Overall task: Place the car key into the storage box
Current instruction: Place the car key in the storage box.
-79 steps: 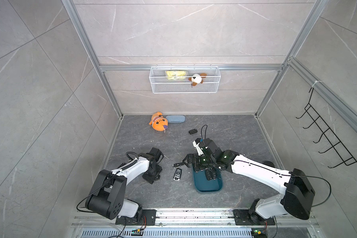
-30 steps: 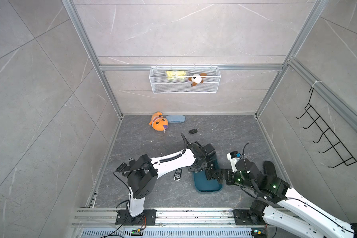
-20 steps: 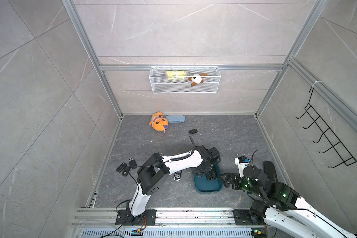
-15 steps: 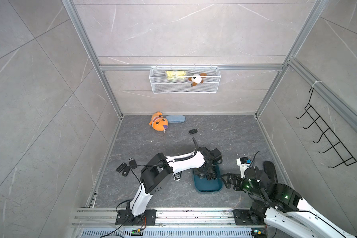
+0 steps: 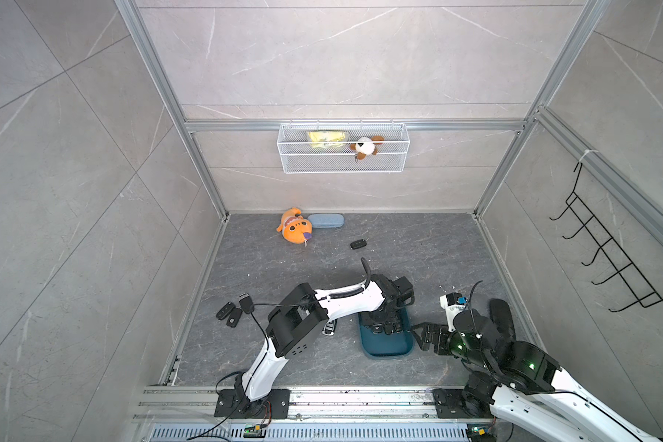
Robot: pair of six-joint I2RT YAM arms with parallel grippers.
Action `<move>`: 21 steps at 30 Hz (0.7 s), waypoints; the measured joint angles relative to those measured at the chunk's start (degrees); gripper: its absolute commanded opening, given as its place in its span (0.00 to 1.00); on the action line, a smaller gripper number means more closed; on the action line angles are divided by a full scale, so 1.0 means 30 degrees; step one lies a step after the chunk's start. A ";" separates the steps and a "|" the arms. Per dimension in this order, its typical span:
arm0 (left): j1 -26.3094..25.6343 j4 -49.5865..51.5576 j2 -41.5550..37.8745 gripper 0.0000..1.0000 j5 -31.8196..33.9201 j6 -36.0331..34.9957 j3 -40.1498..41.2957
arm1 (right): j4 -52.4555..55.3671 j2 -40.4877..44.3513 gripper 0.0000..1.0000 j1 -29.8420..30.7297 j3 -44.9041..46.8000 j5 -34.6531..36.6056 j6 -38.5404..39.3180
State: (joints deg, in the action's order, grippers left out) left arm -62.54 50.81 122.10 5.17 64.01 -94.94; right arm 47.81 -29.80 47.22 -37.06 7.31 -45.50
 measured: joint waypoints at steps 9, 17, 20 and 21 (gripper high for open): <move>0.0000 -0.0138 0.0044 0.45 -0.0313 -0.0058 0.0000 | 0.0000 -0.0204 0.99 0.0000 0.0000 0.0000 0.0007; 0.0000 -0.0313 0.0044 0.41 -0.0328 -0.0131 0.0000 | -0.0007 -0.0474 0.99 0.0000 0.0007 0.0000 0.0007; 0.0000 -0.0313 0.0044 0.43 -0.0299 -0.0131 0.0000 | -0.0007 -0.0561 0.99 0.0000 0.0007 0.0000 0.0007; 0.0000 -0.0306 0.0044 0.44 -0.0277 -0.0131 0.0000 | -0.0007 -0.0583 1.00 0.0000 0.0007 0.0000 0.0007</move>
State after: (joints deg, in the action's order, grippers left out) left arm -62.54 49.89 122.23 4.34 63.61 -94.94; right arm 47.79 -31.55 47.22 -37.04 7.31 -45.47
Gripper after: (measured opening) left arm 0.423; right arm 0.994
